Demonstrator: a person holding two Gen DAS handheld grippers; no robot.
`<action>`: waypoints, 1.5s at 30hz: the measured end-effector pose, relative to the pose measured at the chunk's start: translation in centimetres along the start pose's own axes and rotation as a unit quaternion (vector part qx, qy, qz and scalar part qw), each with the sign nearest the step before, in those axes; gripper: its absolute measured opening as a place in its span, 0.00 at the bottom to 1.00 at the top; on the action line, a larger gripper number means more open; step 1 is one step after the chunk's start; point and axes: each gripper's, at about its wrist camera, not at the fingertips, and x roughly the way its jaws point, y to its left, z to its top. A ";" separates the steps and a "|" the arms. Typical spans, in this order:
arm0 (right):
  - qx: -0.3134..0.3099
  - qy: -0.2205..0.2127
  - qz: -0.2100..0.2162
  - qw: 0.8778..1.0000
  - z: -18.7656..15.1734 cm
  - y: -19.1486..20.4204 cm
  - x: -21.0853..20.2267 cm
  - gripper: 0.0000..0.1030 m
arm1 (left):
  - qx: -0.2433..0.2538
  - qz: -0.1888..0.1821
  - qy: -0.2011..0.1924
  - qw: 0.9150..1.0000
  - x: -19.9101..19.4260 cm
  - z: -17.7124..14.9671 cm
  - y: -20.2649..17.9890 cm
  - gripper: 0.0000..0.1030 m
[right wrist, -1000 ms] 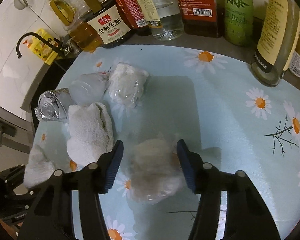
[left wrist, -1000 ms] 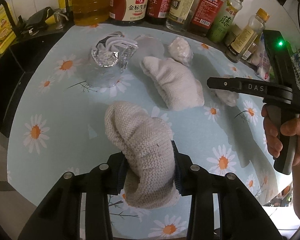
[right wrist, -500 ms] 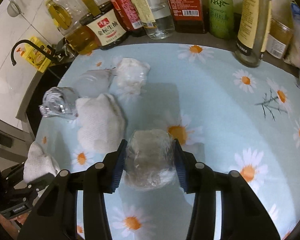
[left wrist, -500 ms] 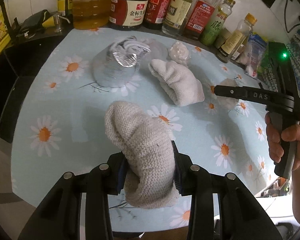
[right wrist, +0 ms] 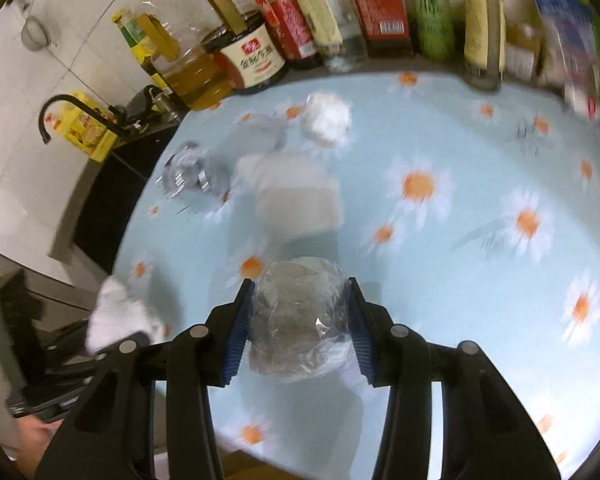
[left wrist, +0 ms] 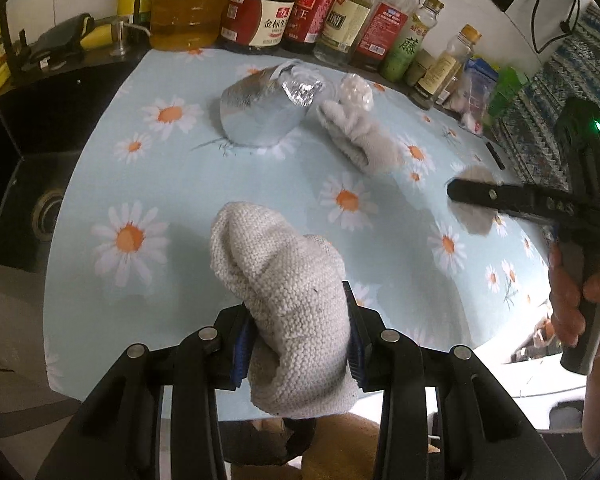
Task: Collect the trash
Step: 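Carry the knitted cloth and plastic bag down over the black bin, then open both grippers over the bin to drop cloth and bag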
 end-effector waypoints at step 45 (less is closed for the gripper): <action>0.057 0.100 0.043 0.992 -22.9 6.9 5.9 0.45 | -0.015 -0.058 0.146 0.987 1.2 -19.3 4.1 0.37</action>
